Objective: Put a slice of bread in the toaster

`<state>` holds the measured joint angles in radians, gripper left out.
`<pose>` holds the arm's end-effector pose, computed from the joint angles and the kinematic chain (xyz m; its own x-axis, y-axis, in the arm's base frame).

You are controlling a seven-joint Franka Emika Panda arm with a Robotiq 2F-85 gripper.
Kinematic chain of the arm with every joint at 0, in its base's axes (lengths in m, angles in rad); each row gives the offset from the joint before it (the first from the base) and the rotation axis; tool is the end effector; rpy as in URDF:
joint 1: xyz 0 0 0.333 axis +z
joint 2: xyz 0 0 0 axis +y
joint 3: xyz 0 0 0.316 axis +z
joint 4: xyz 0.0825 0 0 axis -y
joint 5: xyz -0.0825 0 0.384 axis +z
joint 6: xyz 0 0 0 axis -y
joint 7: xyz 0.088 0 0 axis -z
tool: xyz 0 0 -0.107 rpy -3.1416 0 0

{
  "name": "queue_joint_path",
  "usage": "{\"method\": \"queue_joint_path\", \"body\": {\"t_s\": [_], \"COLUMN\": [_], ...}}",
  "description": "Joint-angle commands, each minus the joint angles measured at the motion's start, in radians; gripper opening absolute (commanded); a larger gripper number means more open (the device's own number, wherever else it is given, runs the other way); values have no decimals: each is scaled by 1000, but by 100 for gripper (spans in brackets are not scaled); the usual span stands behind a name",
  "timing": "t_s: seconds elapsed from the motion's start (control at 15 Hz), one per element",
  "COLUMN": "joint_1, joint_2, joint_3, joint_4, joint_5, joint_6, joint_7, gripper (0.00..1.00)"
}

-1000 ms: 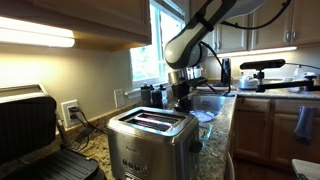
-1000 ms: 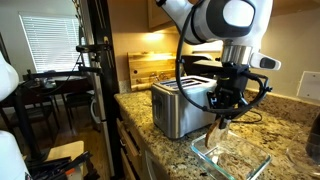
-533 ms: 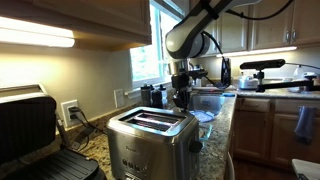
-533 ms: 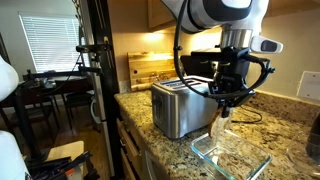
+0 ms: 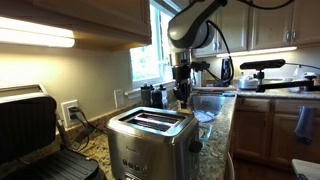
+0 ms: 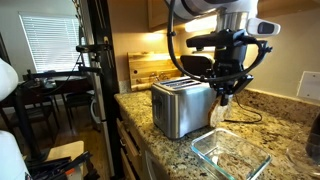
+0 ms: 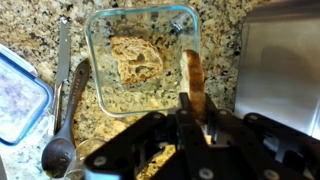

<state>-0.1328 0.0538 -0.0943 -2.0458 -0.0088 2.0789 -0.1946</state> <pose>0.5440 -0.1257 0.4129 0.9993 -0.0281 -0.0226 -0.0280 -0.9996 0.0085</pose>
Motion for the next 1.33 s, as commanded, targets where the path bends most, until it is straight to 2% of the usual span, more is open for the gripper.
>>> {"method": "queue_joint_path", "body": {"t_s": [0.0,1.27], "joint_1": [15,50], "joint_2": [-112,-254], "joint_3": [1,37], "joint_4": [-70,-95], "joint_5": [-23,-58], "joint_6": [-33,-57], "joint_7": [15,41], "gripper": [7,7]}}
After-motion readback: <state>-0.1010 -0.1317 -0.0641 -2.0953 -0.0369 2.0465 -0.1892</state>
